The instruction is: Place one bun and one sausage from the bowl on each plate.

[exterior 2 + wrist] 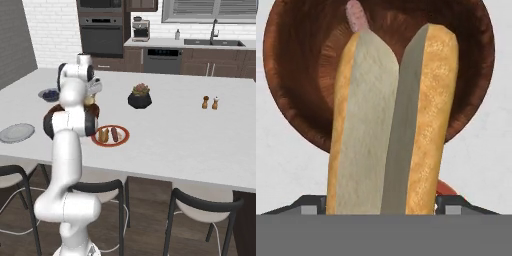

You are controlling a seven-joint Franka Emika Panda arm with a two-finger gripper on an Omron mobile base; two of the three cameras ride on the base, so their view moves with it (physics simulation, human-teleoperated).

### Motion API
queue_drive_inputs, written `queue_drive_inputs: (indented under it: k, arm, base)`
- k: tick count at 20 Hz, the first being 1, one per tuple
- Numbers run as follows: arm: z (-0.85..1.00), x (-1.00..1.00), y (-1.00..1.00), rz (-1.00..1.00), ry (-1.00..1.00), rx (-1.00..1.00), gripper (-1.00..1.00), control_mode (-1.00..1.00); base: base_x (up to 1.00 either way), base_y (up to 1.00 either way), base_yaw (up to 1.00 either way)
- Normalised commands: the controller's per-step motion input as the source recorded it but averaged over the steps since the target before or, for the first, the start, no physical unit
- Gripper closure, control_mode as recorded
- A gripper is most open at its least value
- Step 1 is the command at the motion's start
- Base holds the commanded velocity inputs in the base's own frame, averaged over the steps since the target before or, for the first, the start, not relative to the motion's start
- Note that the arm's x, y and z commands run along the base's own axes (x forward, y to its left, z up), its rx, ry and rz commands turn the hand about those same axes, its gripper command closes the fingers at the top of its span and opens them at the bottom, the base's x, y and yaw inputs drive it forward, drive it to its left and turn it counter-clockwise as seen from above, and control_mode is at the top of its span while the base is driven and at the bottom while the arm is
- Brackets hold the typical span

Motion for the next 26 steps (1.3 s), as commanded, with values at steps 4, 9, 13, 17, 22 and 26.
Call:
queue_drive_inputs:
  k: [4, 9, 13, 17, 22, 26]
  arm:
    - [-0.90, -1.00, -0.26, -0.10, -0.58, 0.23, 1.00, -1.00]
    - [0.06, -0.98, -0.26, -0.22, -0.23, 0.15, 1.00, -1.00]
    - [0.64, -0.51, -0.08, -0.30, 0.00, 0.02, 1.00, -1.00]
    - [0.86, -0.07, -0.29, -0.21, 0.14, 0.02, 1.00, -1.00]
    - [0.73, -0.19, -0.40, -0.20, 0.37, 0.08, 1.00, -1.00]
    - [0.12, -0.68, -0.36, -0.25, 0.34, 0.12, 1.00, -1.00]
  base:
    - [0.00, 0.00, 0.00]
    - [0.00, 0.00, 0.00]
    - [0.00, 0.00, 0.00]
    - [0.00, 0.00, 0.00]
    - [0.00, 0.00, 0.00]
    - [0.00, 0.00, 0.00]
